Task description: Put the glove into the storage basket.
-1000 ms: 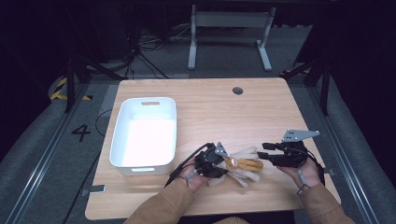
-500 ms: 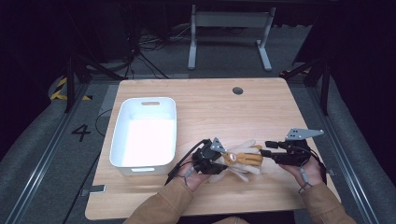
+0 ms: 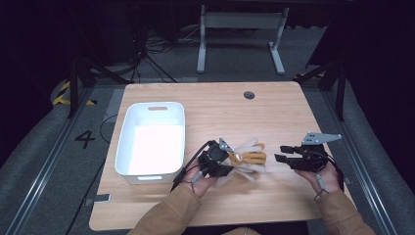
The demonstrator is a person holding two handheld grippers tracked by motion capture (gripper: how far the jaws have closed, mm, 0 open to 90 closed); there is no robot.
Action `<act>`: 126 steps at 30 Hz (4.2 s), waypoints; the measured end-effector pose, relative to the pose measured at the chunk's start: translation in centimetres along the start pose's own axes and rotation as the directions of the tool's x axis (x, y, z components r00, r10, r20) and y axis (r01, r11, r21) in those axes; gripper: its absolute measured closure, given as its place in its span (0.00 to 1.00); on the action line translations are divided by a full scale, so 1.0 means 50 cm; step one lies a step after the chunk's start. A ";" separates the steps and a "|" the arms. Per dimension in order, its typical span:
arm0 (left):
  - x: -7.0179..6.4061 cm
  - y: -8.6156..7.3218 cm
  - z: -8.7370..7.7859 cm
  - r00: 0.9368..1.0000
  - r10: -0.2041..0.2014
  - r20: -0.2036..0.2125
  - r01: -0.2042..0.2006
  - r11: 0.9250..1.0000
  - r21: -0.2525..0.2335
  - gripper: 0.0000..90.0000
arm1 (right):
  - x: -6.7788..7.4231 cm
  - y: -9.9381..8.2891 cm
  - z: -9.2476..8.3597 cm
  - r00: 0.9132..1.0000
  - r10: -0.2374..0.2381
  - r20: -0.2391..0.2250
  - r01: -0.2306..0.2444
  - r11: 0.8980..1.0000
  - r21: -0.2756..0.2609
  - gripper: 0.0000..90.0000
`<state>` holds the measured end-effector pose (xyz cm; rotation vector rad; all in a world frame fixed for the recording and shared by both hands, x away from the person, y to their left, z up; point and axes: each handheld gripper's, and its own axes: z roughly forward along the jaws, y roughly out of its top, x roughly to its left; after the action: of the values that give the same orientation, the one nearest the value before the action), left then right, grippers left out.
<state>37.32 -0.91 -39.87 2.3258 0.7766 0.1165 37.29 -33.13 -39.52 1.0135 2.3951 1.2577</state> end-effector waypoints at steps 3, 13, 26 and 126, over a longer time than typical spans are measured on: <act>0.004 0.009 -0.006 1.000 -0.017 -0.003 0.017 1.000 0.020 0.78 | -0.005 0.000 0.000 1.000 0.004 0.005 -0.004 1.000 -0.001 0.59; 0.021 0.019 -0.026 0.996 -0.077 -0.040 0.079 0.996 0.050 0.78 | -0.030 -0.015 0.022 0.998 -0.056 0.025 0.053 0.994 0.095 0.60; 0.050 0.024 -0.080 0.974 -0.207 -0.088 0.210 0.977 0.023 0.77 | -0.009 -0.016 0.065 0.995 -0.092 0.025 0.088 0.986 0.141 0.63; 0.290 -0.045 -0.291 0.586 -0.738 -0.335 0.754 0.648 -0.108 0.76 | 0.012 -0.042 0.088 0.978 -0.204 0.041 0.187 0.947 0.260 0.65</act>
<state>44.01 16.93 -31.83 1.8260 1.9099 0.1365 38.13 -30.80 -43.76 0.8401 2.5763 0.8512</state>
